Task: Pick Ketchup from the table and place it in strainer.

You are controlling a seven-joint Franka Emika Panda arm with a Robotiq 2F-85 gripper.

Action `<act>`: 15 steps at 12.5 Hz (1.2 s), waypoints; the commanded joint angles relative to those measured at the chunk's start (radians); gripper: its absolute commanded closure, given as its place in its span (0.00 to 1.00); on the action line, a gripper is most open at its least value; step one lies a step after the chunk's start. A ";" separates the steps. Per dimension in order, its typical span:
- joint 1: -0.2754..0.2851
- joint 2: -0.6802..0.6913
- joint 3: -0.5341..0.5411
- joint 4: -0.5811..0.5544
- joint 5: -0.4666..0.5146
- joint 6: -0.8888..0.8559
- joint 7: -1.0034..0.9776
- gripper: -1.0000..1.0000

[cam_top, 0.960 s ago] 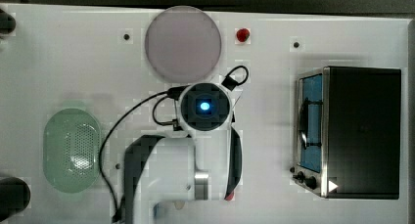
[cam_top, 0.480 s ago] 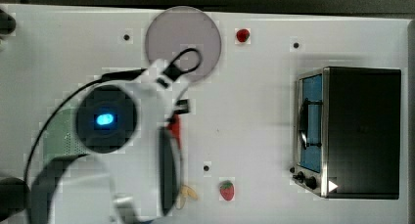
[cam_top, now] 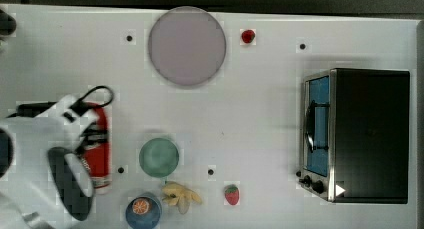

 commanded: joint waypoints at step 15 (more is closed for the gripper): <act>0.053 0.340 0.091 0.009 -0.121 0.364 0.504 0.00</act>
